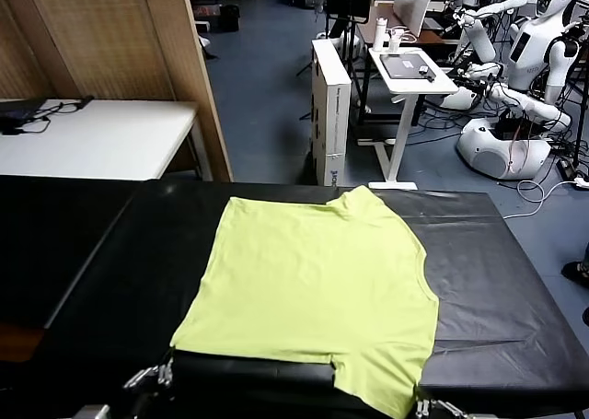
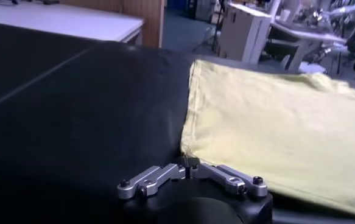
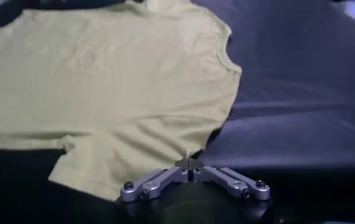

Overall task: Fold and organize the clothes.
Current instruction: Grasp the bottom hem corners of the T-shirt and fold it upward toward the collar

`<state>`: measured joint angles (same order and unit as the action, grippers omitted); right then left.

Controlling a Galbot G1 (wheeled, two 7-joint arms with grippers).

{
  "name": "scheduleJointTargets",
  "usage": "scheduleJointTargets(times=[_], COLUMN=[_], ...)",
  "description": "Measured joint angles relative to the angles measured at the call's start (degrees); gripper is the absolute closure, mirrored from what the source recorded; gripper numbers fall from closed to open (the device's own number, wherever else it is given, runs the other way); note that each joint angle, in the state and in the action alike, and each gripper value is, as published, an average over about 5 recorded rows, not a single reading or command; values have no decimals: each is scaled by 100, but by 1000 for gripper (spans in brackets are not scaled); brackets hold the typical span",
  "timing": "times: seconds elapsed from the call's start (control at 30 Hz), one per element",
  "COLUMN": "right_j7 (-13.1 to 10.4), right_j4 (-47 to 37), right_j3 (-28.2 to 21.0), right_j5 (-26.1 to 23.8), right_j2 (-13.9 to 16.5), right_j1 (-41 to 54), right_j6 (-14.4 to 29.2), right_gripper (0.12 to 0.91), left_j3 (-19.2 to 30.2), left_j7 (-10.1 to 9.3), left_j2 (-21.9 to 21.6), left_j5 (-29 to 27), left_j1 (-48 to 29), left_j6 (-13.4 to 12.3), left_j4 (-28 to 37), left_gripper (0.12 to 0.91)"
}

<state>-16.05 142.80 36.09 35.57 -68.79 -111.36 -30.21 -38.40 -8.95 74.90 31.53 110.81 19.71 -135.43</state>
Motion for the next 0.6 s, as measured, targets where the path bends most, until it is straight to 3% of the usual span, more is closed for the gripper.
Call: scheduleJointTargets(times=[0.3,0.6], right_j7=[235,296], right_j4=[-624,-1650], right_j3=[-33,-239], right_j5=[257,352], right_j2=[213,412], right_j1=[970,2027], right_j6=[230,292], right_gripper=[885,885], left_j3=[92,305], left_j7=[-229,-254], left_j2=[109,137], left_j5=[314,191], left_j1=[-1014,-1925], left_j6=[147,157], left_j4=[358,875], left_gripper=[887,887])
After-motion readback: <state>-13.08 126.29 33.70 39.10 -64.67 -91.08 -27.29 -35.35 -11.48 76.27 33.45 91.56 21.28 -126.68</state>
